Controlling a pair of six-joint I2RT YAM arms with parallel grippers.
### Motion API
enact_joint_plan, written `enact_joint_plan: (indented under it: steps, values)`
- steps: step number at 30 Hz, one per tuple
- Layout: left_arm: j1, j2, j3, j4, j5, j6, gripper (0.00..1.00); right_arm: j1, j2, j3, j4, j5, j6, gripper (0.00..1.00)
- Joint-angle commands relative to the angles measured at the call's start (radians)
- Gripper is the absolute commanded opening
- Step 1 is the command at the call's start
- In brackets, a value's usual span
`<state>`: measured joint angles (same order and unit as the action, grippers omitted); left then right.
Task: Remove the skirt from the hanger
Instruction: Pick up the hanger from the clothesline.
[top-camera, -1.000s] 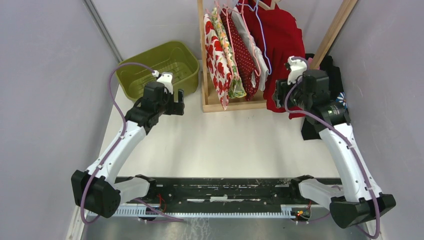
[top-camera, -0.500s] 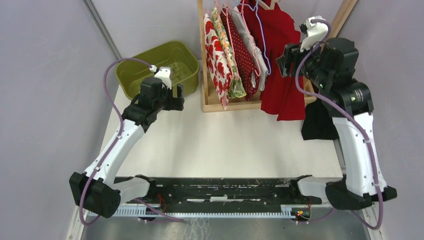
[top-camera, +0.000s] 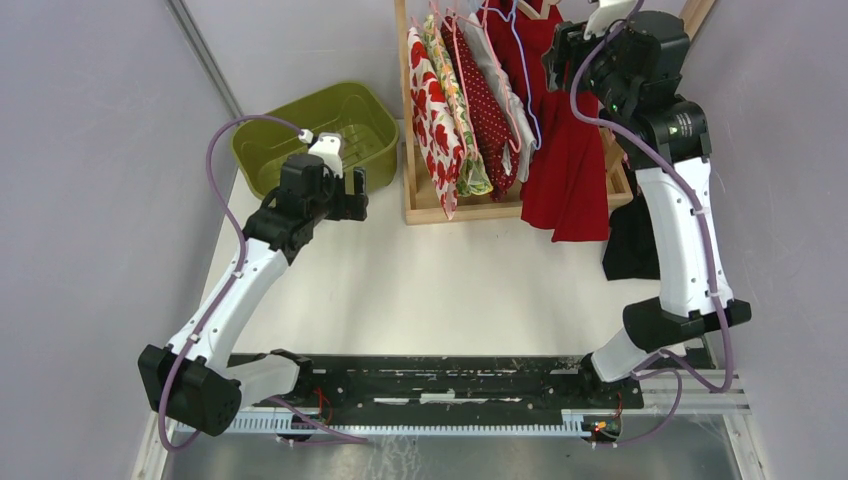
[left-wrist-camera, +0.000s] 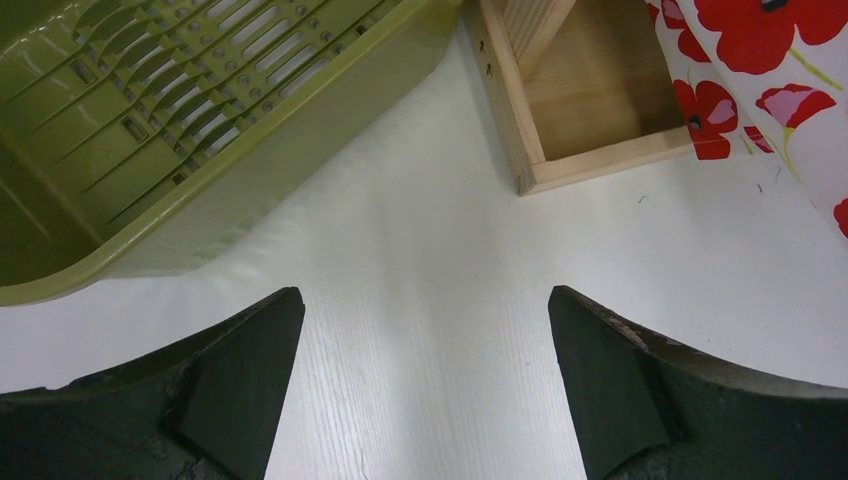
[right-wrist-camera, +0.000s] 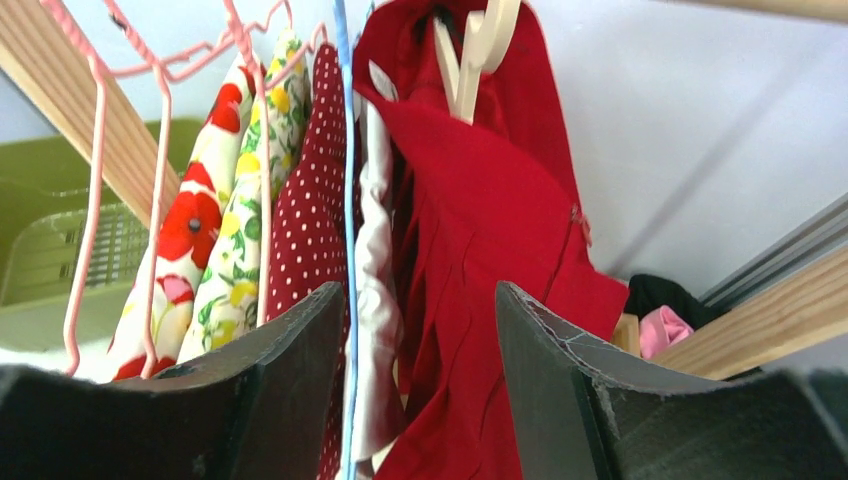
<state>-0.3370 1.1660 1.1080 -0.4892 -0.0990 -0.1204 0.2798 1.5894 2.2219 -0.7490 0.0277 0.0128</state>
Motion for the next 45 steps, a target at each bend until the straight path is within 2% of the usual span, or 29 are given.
enact_joint_plan:
  steps: [1,12,24,33,45]
  values:
    - [0.001,-0.022,0.024,0.010,-0.007,0.057,1.00,0.001,0.025,0.078,0.130,0.041,0.006,0.64]
    - [0.002,0.009,0.029,0.023,-0.002,0.061,1.00,0.001,0.182,0.204,0.159,0.048,0.019,0.64]
    - [0.001,0.056,0.038,0.041,-0.023,0.068,1.00,-0.001,0.271,0.264,0.201,0.077,-0.013,0.64]
    - [0.002,0.073,0.042,0.040,-0.030,0.078,1.00,-0.015,0.275,0.227,0.203,0.127,-0.038,0.64]
    - [0.001,0.067,0.040,0.023,-0.052,0.099,1.00,-0.018,0.225,0.035,0.181,0.149,-0.041,0.64]
